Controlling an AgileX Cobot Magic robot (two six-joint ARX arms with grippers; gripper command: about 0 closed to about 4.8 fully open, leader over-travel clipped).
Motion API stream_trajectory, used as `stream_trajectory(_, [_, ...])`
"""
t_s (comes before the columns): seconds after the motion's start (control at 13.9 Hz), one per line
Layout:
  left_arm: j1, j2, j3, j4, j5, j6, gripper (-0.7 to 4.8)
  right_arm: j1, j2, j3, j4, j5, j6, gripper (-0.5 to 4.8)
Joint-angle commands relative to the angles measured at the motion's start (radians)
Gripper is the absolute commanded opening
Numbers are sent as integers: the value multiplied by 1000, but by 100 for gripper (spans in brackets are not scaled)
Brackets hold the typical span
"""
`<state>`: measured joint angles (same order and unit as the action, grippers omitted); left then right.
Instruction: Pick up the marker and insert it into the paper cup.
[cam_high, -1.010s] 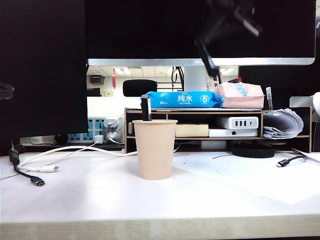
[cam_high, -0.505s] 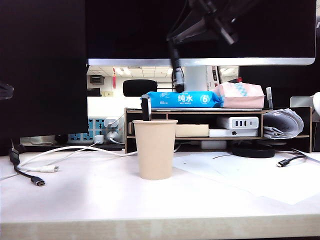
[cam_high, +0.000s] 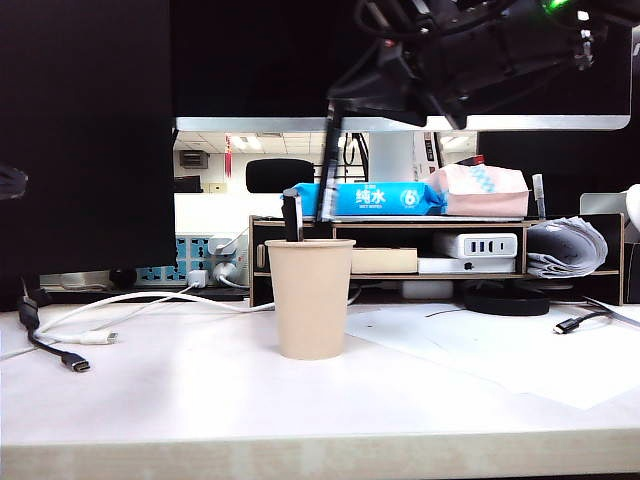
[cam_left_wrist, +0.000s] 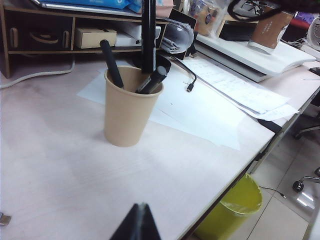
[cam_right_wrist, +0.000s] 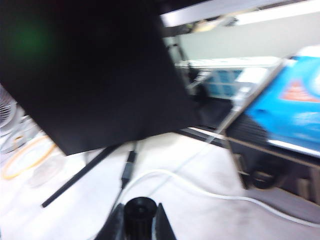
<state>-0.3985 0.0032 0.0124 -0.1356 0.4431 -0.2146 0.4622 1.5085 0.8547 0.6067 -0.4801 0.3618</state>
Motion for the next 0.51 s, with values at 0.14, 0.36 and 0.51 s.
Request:
stream_trajectory(0.14, [1,0,-3,-7,2,5,-5,66,-2,-45,69,113,-82,13])
stream_trajectory(0.36, [1,0,-3,-7,2,5,-5,87,-2,-91,85,196,-139,12])
stream_trajectory(0.51, [1,0,-3,-7,2,5,-5,87,5,-143,138,219,-138,12])
